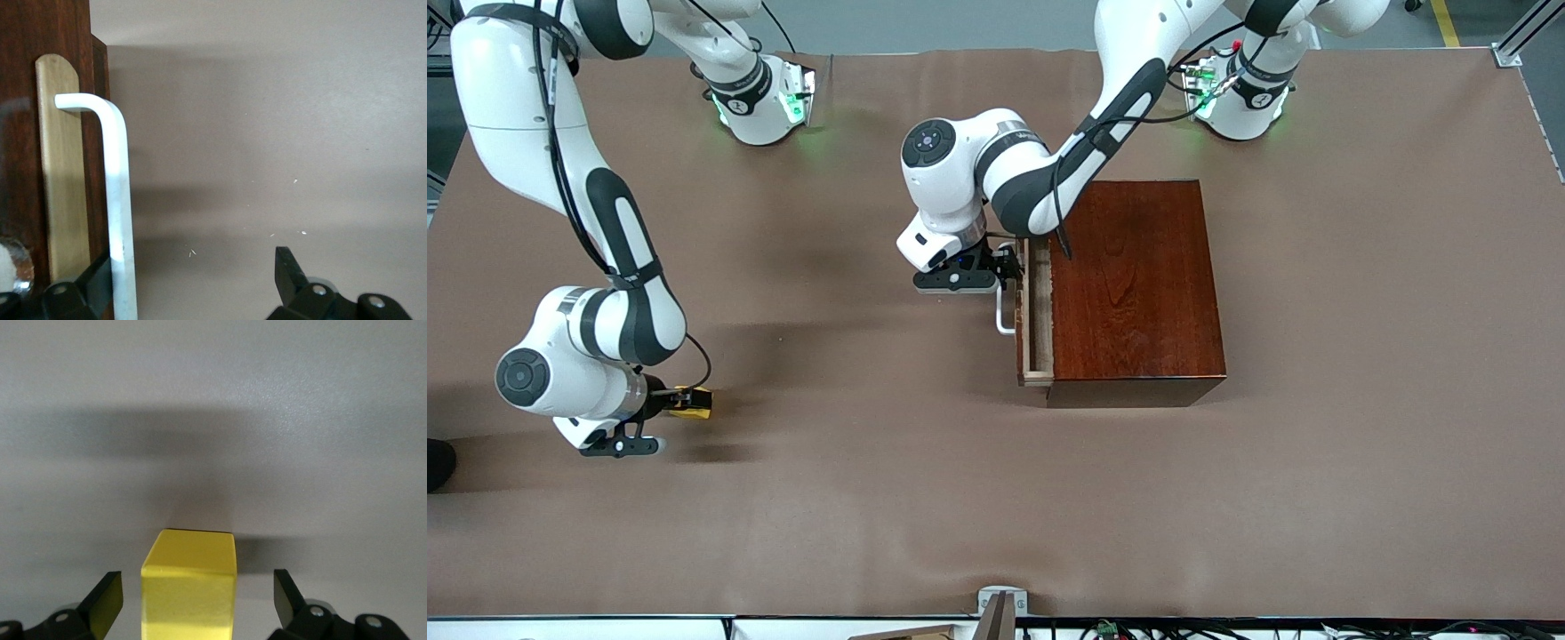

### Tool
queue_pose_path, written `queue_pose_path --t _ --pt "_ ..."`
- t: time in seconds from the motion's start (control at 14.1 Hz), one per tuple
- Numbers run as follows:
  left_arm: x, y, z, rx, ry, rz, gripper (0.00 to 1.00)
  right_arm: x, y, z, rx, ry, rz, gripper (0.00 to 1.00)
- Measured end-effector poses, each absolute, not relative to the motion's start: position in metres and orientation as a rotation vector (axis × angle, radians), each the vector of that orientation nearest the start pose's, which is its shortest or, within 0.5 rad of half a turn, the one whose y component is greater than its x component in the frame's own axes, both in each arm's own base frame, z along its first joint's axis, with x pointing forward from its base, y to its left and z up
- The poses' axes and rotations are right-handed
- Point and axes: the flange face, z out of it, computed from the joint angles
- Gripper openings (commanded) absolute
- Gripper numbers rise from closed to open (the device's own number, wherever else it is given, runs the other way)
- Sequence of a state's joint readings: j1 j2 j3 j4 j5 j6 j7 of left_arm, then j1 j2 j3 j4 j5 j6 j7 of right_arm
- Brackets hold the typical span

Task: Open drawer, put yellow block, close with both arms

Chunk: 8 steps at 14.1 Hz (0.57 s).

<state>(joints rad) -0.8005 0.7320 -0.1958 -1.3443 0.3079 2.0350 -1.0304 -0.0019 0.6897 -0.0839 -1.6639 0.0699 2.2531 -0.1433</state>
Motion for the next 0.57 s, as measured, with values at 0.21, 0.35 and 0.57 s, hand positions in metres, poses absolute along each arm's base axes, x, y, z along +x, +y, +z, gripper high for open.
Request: queue_pose_path --t 0.21,0.35,0.57 --pt "0.4353 -0.5924 0.3013 -3.058 0.075 -0.151 1.00 0.6683 -0.0501 0.1944 -3.129 -0.044 0.164 0.06" --pt "0.4340 -0.5933 0.3011 -3.060 0.076 -0.147 1.00 0.6680 -0.0502 0.1941 -3.129 -0.044 0.166 0.00" --pt "0.4325 -0.5940 0.2995 -3.059 0.079 -0.145 1.00 0.6683 -0.0505 0.1944 -3.129 -0.044 0.163 0.00"
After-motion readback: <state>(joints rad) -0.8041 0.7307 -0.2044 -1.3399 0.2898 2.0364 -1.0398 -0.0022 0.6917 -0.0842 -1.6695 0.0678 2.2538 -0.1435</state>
